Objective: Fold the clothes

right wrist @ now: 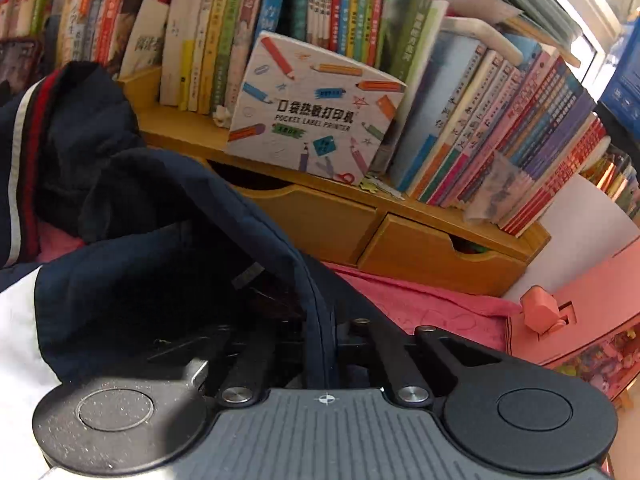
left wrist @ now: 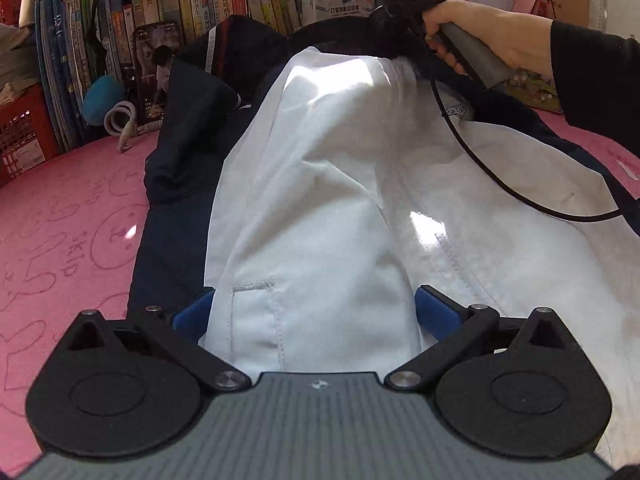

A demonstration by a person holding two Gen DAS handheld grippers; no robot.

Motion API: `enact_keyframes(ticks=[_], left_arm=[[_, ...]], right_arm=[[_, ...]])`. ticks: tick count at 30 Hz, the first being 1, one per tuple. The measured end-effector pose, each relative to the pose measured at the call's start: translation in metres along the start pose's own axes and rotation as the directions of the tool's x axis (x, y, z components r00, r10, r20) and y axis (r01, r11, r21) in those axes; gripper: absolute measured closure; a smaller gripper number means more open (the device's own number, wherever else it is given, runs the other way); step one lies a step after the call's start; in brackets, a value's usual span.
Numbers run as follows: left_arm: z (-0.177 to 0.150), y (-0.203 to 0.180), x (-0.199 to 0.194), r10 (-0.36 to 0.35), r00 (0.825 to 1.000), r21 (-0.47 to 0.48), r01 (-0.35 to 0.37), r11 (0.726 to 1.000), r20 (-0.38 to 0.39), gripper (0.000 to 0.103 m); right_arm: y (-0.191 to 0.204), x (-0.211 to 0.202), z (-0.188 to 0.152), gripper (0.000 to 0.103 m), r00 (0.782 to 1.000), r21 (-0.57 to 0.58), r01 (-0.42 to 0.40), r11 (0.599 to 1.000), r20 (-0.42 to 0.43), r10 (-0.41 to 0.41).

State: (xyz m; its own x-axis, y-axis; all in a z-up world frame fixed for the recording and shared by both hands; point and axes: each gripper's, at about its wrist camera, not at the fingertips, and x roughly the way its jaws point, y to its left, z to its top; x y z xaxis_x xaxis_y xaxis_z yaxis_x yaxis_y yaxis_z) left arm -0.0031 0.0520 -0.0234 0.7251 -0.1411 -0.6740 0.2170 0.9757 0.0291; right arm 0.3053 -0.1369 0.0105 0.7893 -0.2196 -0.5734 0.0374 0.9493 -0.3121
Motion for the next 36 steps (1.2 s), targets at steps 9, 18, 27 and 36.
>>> enact_keyframes(ticks=[9,18,27,36], left_arm=[[-0.001,-0.001,0.004,0.001,1.0,-0.004,-0.001,1.0,0.0,0.0],[-0.001,-0.001,0.005,0.009,1.0,-0.01,-0.009,1.0,-0.013,0.0],[0.028,0.03,-0.05,-0.07,0.997,-0.127,0.068,0.99,-0.012,0.0],[0.097,0.083,0.025,0.269,0.963,-0.117,-0.269,0.956,-0.013,0.0]], right_arm=[[-0.17,-0.108,-0.057,0.096,0.953,0.199,0.218,0.955,0.168,-0.253],[-0.28,-0.122,-0.179,0.081,0.946,0.209,0.32,0.924,-0.126,-0.299],[-0.231,-0.16,-0.215,0.001,0.987,0.1,0.102,0.99,-0.136,-0.088],[-0.145,-0.188,-0.155,0.0,0.911,0.164,-0.412,0.896,0.083,0.404]])
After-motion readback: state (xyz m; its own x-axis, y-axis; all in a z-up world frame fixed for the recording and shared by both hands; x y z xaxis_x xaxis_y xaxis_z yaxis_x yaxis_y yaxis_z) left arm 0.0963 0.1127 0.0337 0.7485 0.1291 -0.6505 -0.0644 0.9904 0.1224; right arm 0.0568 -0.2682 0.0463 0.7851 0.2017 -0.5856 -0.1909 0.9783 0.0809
